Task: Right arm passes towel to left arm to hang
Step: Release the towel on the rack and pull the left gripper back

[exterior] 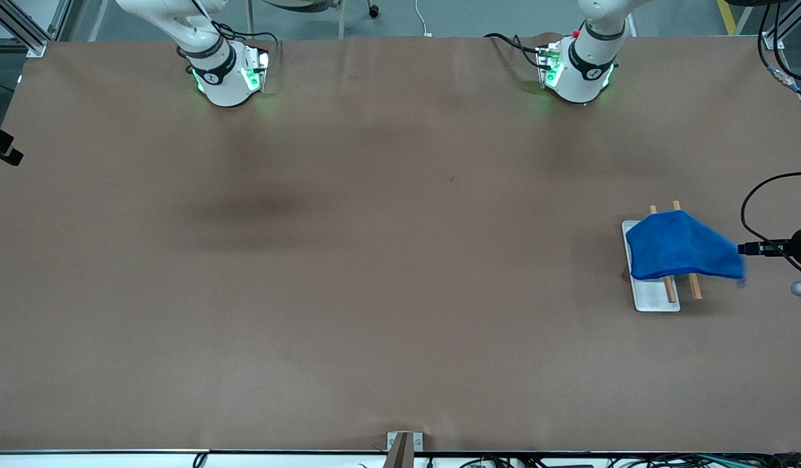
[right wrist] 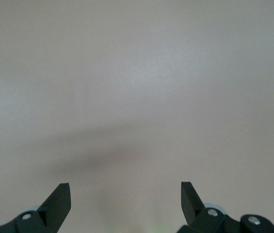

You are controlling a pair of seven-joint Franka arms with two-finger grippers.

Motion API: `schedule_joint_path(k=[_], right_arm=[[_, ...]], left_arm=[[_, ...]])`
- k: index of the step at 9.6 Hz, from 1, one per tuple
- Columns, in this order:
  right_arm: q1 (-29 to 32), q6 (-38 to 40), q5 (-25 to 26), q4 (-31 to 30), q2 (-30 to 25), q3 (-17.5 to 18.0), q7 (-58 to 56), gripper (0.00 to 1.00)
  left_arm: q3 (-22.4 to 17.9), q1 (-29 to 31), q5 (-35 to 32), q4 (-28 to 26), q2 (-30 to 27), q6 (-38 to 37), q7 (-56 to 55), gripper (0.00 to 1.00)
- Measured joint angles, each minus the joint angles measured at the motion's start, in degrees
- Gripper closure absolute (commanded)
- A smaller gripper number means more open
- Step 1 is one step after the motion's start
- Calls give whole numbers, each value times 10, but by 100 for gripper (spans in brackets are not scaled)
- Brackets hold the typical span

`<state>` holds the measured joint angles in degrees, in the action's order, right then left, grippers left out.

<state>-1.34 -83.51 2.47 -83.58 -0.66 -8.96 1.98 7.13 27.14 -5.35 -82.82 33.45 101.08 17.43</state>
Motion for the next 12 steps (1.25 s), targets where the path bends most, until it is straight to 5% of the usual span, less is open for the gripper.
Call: schedule_joint_path(k=[5, 9, 12], right_arm=[[9, 8, -2, 0, -1, -1, 1, 0], [33, 8, -4, 1, -1, 20, 1, 0], [34, 16, -4, 2, -1, 25, 1, 0]], left_arm=[[13, 7, 0, 69, -23, -36, 1, 0], [30, -81, 0, 100, -148, -109, -84, 0], [88, -88, 10, 100, -229, -151, -138, 0]])
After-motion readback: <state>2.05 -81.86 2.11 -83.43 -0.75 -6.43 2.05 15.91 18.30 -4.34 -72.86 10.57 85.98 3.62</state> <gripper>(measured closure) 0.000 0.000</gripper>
